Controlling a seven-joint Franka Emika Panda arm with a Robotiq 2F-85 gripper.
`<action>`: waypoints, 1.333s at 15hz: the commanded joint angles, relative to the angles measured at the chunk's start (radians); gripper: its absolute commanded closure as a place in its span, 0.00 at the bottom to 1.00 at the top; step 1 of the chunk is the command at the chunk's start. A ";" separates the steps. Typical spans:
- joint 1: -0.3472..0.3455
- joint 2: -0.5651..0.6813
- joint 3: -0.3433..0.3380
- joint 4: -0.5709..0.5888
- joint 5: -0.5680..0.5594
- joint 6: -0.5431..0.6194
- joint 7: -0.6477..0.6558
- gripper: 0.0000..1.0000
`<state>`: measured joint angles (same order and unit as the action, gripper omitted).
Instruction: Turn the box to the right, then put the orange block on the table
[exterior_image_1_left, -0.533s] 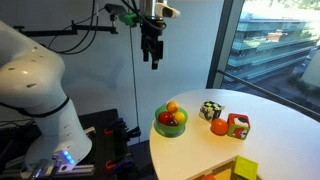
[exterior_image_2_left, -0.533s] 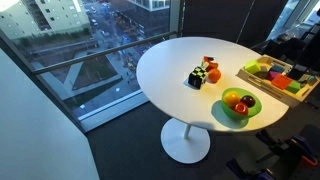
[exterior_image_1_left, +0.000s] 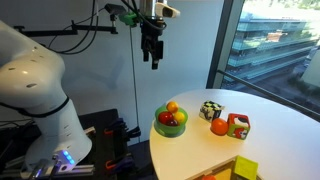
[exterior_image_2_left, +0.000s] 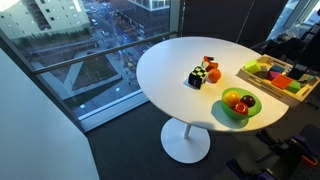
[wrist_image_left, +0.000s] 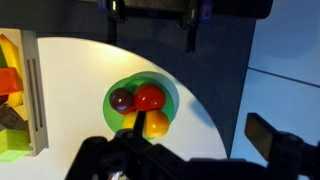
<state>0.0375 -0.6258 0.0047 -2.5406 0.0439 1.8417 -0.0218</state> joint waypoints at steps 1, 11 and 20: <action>-0.003 0.000 0.002 0.002 0.001 -0.002 -0.002 0.00; -0.003 0.000 0.002 0.002 0.001 -0.002 -0.002 0.00; -0.018 0.018 -0.002 0.007 -0.016 0.016 0.001 0.00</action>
<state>0.0334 -0.6201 0.0046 -2.5411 0.0430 1.8448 -0.0218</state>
